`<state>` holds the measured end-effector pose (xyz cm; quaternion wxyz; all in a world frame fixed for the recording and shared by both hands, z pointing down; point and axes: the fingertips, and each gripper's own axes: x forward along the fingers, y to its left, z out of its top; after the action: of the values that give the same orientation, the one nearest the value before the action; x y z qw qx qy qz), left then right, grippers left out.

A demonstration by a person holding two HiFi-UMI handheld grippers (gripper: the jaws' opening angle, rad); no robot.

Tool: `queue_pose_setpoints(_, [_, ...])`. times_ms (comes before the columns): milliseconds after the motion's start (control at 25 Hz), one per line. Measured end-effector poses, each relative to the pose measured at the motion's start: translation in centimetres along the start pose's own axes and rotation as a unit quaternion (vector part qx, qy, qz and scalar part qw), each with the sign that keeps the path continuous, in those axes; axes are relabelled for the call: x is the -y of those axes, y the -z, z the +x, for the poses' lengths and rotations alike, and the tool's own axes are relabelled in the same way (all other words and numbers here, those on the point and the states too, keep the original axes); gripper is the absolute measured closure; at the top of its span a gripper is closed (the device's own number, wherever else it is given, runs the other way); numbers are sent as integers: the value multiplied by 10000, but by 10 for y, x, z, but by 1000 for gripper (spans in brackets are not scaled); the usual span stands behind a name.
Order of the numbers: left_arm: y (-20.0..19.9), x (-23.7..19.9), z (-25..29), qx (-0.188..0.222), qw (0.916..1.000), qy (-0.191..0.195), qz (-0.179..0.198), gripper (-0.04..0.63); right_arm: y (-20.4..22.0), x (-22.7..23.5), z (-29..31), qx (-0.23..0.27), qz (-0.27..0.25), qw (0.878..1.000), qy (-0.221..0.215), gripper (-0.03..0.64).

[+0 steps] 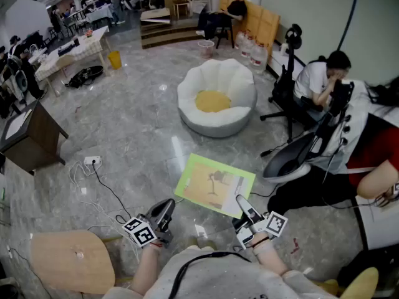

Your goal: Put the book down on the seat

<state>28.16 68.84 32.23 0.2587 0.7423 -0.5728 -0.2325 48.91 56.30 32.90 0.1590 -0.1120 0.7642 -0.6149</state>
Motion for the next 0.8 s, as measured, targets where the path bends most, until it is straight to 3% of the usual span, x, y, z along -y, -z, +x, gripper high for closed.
queue_pose_setpoints(480, [7,5,-25,368,9988,-311,-122,572,20,9,-1,-358,196,9992,-49,460])
queue_pose_setpoints(800, [0,-24,-7,345,9986,-314,-236,572,7,20,29,-323,200,9993,15,460])
